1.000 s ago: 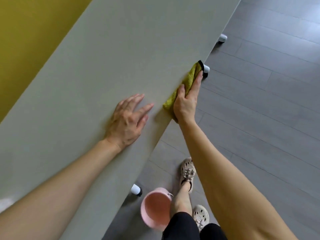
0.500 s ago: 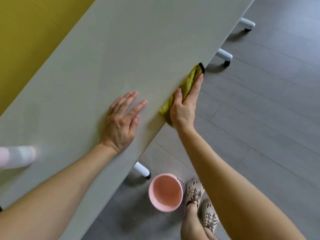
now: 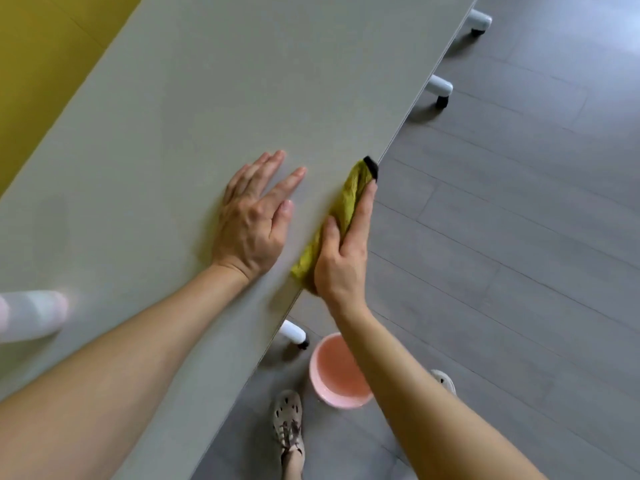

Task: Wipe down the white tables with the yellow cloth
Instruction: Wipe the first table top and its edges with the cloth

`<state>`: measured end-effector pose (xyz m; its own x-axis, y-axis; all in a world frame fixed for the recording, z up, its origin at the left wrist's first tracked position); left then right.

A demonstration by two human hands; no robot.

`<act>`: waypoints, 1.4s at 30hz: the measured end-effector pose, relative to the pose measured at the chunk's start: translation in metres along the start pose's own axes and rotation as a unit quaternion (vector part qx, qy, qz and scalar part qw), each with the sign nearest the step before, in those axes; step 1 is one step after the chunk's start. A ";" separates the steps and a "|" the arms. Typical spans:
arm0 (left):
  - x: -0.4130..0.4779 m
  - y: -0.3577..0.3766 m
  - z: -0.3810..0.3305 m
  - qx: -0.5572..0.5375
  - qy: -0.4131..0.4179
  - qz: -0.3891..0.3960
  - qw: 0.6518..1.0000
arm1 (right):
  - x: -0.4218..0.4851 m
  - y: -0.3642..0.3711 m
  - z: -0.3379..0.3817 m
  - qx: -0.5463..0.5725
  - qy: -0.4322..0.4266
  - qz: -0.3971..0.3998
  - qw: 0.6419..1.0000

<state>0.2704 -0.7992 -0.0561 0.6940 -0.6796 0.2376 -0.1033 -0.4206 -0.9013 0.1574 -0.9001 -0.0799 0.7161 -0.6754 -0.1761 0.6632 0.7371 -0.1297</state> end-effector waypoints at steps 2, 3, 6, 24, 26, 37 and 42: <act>0.000 0.001 0.000 -0.013 -0.002 -0.004 1.000 | 0.053 -0.008 0.006 -0.030 0.019 -0.041 0.999; 0.000 0.001 0.000 -0.020 -0.005 -0.004 1.000 | 0.066 -0.010 0.010 -0.040 0.022 -0.055 0.997; -0.001 0.001 0.001 -0.050 0.000 0.006 0.999 | 0.027 0.004 0.007 -0.022 0.019 -0.074 0.997; -0.177 -0.076 0.049 -0.014 0.117 0.117 0.986 | -0.140 0.057 -0.005 -0.072 0.045 -0.106 0.991; -0.179 -0.073 0.051 -0.023 0.122 0.098 0.988 | -0.216 0.078 -0.020 -0.062 0.024 -0.088 0.994; -0.175 -0.068 0.052 0.000 0.122 0.084 0.989 | -0.125 0.055 -0.008 -0.059 0.048 -0.119 0.990; -0.176 -0.067 0.052 0.008 0.129 0.077 0.989 | -0.268 0.096 -0.031 -0.040 -0.004 -0.073 0.997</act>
<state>0.1926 -0.6202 -0.0565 0.4659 -0.8665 0.1790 -0.1814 -0.2915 -0.9392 0.0222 -0.6477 -0.0752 0.6150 -0.7757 -0.1416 0.7417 0.6300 -0.2301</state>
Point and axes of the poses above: each hand's wrist, its own x-axis towards the middle knuckle, its own y-axis out of the palm, z = x × y, the point moved 1 cm from there along x, towards the middle knuckle, and after that the axes turned 8 degrees about -x, right-handed, at the moved point
